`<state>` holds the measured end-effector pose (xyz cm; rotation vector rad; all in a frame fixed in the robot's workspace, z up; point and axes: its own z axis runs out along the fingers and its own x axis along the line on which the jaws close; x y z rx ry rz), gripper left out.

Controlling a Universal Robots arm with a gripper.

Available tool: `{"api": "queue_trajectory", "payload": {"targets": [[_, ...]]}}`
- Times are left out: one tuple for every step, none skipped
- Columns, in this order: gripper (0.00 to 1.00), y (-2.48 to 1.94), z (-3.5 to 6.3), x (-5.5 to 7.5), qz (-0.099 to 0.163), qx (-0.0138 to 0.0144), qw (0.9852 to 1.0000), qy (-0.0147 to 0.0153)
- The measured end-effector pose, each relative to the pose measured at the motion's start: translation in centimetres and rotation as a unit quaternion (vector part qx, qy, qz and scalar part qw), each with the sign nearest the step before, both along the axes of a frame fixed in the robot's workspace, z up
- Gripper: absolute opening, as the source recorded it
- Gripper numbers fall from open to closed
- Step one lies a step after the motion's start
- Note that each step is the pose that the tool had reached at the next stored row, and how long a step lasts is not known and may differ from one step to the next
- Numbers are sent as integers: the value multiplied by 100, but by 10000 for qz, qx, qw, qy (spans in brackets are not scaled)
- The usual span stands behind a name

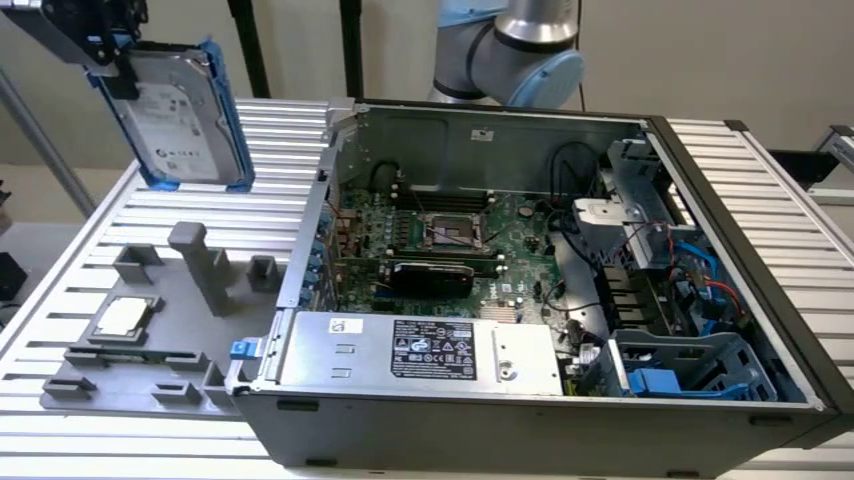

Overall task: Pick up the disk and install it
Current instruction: 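Pick up the disk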

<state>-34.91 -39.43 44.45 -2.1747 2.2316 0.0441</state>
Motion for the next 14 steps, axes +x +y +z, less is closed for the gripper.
{"api": "queue_trajectory", "payload": {"targets": [[0,-5,43,45,0,8,10000,0],[0,-12,88,92,0,16,10000,0],[0,-19,132,137,0,22,10000,1],[0,-26,178,184,0,28,10000,0],[0,-33,221,229,0,33,10000,0],[0,-41,258,271,1,35,10000,0],[0,-50,297,318,1,37,10000,0],[0,-58,336,365,0,39,10000,0],[0,-66,370,410,0,40,10000,1],[0,-74,401,455,0,40,10000,1],[0,-82,426,502,1,41,10000,1],[0,-90,445,547,0,41,10000,0],[0,-97,463,592,0,41,10000,1],[0,-105,477,636,0,41,10000,2]]}}
